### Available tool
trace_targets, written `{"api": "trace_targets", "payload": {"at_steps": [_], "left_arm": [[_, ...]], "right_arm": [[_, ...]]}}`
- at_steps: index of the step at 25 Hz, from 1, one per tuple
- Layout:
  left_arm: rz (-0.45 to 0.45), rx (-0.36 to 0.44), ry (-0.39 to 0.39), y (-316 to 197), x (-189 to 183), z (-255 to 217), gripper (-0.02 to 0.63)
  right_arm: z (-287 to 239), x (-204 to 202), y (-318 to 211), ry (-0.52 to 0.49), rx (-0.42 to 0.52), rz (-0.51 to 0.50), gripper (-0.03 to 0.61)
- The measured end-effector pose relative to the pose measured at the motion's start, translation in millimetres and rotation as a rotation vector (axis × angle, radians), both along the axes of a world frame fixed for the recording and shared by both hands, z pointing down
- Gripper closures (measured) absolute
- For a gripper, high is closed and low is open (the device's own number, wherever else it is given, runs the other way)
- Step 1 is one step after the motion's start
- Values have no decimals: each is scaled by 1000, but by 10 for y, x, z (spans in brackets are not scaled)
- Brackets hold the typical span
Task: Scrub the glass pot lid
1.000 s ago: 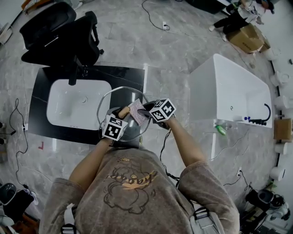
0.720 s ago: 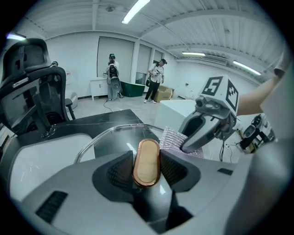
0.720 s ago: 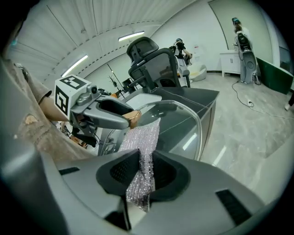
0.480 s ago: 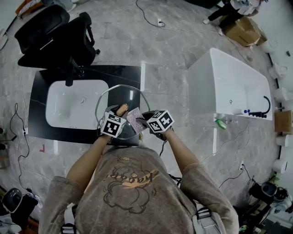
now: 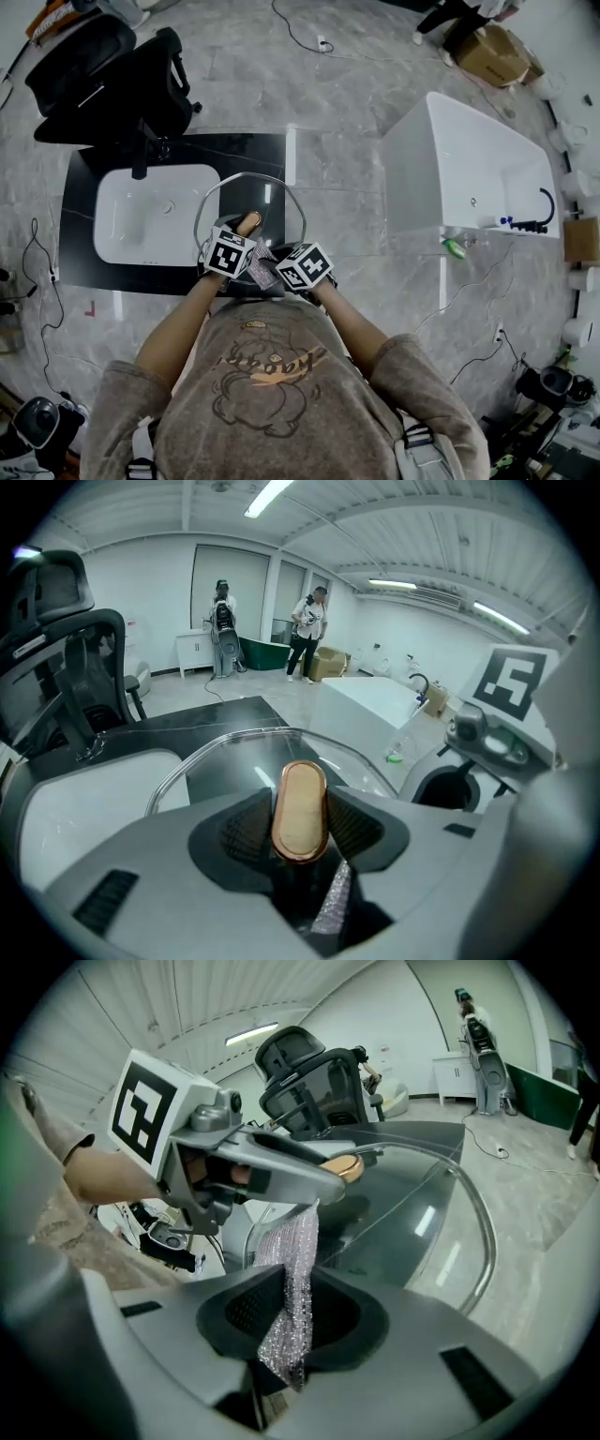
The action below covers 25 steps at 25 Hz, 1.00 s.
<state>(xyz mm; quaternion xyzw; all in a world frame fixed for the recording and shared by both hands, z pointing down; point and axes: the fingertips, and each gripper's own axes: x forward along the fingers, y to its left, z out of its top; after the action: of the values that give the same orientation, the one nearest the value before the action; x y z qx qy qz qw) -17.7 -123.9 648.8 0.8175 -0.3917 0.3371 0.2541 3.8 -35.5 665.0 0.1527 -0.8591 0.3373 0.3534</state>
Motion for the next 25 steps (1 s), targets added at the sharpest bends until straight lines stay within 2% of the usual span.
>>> {"api": "trace_targets", "payload": {"at_steps": [4,12,19,25], "left_arm": [[0,-4,6,-5,2,-6,419],[2,-9,13,-6,-4,1,419],[1,-11,20,4,-1,5,419],[-1,-12,22,-6,-2,12,419]], "right_arm": [[-52,-198,122,-41,-40,10,492],[-147,-448,278,-91,-69,-34,495],[27,-310,300,-3,-16,-54,495],[66,-104,305,-7,-42,-18,495]]}}
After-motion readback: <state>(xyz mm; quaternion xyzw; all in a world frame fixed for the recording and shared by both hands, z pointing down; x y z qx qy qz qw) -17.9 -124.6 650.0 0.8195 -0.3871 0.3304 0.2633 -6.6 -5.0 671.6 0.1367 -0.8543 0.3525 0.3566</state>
